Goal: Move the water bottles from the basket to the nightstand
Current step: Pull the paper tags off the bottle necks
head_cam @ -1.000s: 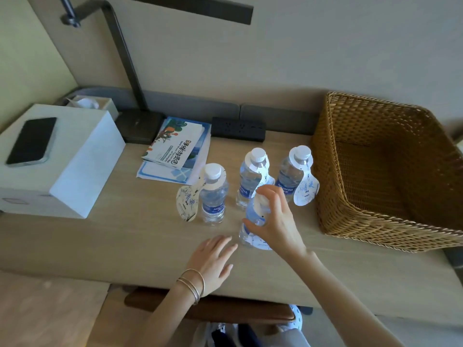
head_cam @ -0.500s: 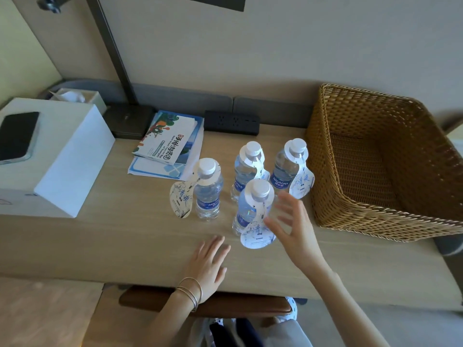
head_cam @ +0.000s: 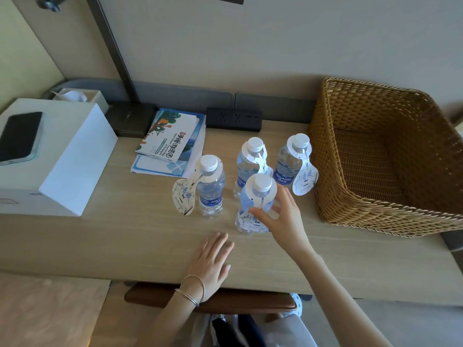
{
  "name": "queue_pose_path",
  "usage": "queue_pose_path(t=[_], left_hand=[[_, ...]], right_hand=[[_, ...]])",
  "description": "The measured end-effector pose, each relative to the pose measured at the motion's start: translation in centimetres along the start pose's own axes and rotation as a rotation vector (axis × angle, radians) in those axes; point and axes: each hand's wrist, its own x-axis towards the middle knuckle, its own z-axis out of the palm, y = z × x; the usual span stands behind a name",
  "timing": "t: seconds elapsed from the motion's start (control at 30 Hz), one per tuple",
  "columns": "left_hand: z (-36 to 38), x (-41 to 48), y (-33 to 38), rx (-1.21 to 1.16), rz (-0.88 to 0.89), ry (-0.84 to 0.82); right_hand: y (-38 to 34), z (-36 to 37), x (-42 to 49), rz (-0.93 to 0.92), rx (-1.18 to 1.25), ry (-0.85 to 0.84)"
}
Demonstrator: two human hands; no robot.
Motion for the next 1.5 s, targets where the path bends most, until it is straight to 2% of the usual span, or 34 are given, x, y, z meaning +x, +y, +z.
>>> queue_pose_path(t=[0.4,0.6,0.7,0.8,0.93,1.0,1.1,1.2,1.33,1.5], left_hand=[[0.2,0.1,-0.1,-0.023,0.006,0.012],[-0.2,-0.5,-0.1,-0.054,-0.014,0.013],[-0.6,-1.9,-1.2,-0.049,-0.02,0.036],[-1.5,-3.7,-2.6,-0.053,-0.119,0.057],[-2.4,-5.1,-4.0,-0.029,-0.216,0.017],[-2.7,-5.7,-4.6,-0.002,-0.21,-0.014],[-3.3,-6.1,-6.2,0.028,-0.193,-0.038],[-3.8,-6.3,-8.6,0.036,-0.217,-0.041],[-4.1,-6.8,-12.9,0.086,-0.165,-0.026],[-5.2,-5.8,-17.3,0.068,-0.072,-0.052]], right_hand=[[0.1,-0.2,-0.4,0.063,-0.005,-0.02],[0.8,-1.6,-5.0,0.031,-0.058,0.098],[0.8,-2.3,-6.5,-0.049,-0.145,0.07],[0.3,-2.5,-7.6,-0.223,-0.345,0.028],[-0.5,-1.2,-8.0,-0.477,-0.573,-0.044],[-0.8,0.0,-7.9,-0.529,-0.682,-0.101],[-1.5,1.9,-7.7,-0.507,-0.803,-0.197],[-2.0,4.1,-7.4,-0.48,-0.888,-0.216],[-2.9,8.1,-6.5,-0.398,-0.92,-0.188],[-4.1,12.4,-4.8,-0.199,-0.808,-0.065]])
